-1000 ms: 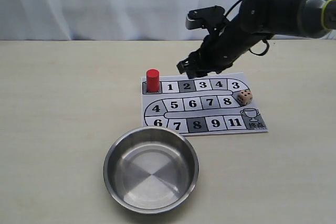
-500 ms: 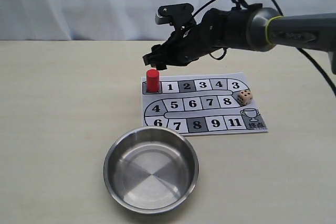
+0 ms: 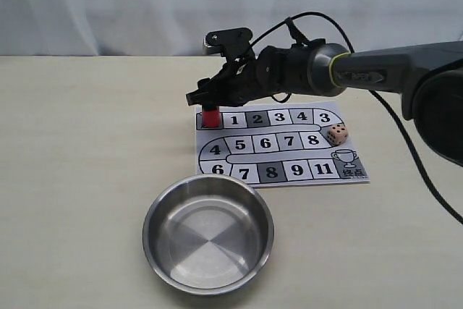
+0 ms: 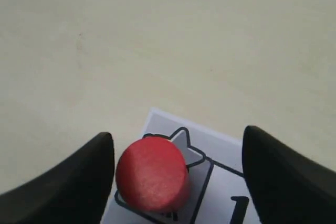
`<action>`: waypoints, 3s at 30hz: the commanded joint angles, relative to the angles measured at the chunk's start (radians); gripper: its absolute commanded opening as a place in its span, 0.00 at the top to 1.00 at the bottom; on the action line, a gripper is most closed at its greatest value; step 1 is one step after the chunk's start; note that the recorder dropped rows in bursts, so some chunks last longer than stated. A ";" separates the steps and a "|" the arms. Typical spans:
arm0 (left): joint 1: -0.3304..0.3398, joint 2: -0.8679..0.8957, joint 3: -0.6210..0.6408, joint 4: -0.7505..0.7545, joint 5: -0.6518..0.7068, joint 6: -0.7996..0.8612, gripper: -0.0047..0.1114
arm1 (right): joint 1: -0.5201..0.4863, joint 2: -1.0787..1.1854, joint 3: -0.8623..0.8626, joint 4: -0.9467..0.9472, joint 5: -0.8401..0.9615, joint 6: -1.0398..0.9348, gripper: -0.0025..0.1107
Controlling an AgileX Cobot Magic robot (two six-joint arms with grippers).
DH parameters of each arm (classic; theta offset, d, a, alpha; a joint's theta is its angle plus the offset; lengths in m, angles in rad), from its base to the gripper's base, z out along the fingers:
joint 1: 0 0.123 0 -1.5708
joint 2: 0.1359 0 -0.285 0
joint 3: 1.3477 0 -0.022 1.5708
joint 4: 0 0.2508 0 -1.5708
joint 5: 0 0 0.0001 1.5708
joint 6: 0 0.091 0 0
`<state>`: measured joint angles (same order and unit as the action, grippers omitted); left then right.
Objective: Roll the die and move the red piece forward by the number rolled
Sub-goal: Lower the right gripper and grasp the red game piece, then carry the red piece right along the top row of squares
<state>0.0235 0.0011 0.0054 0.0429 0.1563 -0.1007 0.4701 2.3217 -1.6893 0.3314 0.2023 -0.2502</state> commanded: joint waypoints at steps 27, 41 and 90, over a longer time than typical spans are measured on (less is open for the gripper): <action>0.000 -0.001 -0.005 0.001 -0.012 0.000 0.96 | 0.032 0.065 -0.008 -0.003 -0.108 -0.027 0.66; 0.000 -0.001 -0.005 0.001 -0.012 0.000 0.96 | 0.019 0.007 -0.008 -0.003 -0.037 -0.102 0.94; 0.000 -0.001 -0.005 0.001 -0.013 0.000 0.96 | -0.153 0.035 0.010 0.028 0.146 -0.087 0.94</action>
<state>0.0235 0.0011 0.0054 0.0429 0.1563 -0.1007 0.3157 2.3351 -1.6807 0.3579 0.3297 -0.3289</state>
